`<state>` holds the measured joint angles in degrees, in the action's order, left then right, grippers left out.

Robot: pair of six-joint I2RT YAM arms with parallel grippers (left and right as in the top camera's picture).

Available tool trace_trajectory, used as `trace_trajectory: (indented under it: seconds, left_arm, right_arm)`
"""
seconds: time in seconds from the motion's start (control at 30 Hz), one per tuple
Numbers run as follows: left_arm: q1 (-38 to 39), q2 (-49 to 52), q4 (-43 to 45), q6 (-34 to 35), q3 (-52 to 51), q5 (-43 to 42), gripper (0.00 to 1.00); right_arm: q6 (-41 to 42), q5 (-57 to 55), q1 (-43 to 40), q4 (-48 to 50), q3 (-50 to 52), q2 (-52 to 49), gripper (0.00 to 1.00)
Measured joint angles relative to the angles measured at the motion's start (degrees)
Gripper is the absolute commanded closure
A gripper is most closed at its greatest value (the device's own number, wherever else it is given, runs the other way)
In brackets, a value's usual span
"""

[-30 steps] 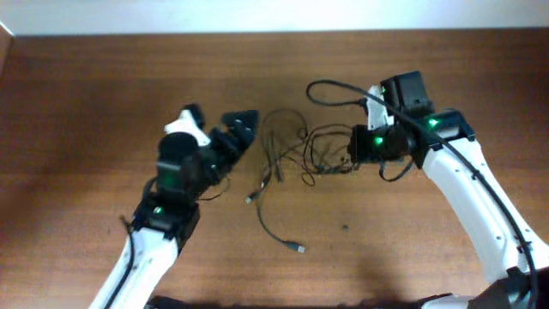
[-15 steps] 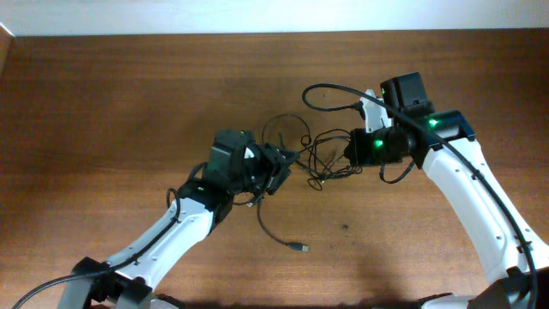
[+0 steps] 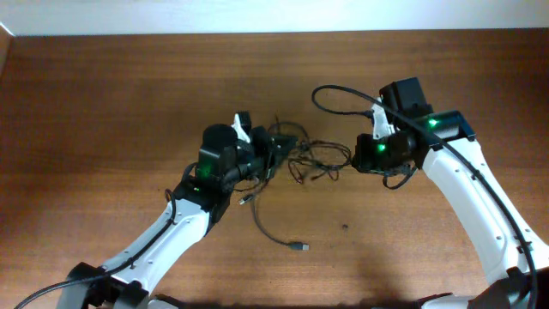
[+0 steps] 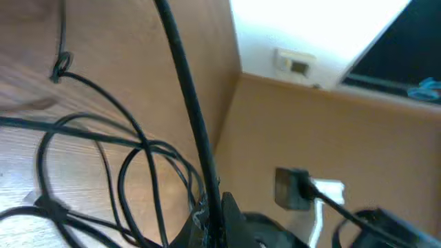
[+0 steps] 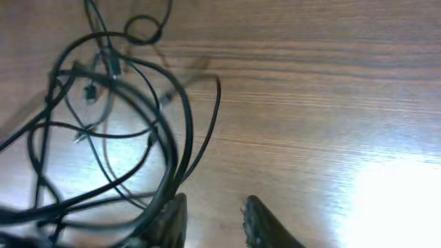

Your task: Untangle cables

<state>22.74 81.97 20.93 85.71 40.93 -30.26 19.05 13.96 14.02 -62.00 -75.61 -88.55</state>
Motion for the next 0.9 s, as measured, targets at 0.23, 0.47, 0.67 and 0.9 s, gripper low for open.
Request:
trace_trajectory:
  seconds: [0.23, 0.47, 0.67, 0.9]
  left_arm:
    - [-1.9, -4.0, 5.1, -43.3, 0.0, -1.4, 1.00]
    - [-6.2, -18.4, -0.4, -45.2, 0.1, 7.5, 1.00]
    - [-6.2, -22.6, -17.4, -17.1, 0.3, 20.3, 1.00]
    - [-6.2, -22.8, -7.1, -2.3, 0.0, 19.6, 1.00]
  right_arm:
    - [-5.4, 27.4, 0.0, 2.3, 0.1, 0.0, 0.18]
    - [4.7, 32.2, 9.5, 25.5, 0.2, 0.0, 0.28]
    - [-10.1, 25.5, 13.2, 34.0, 0.2, 0.0, 0.47]
    - [-14.1, 23.4, 17.0, 36.2, 0.2, -1.2, 0.81]
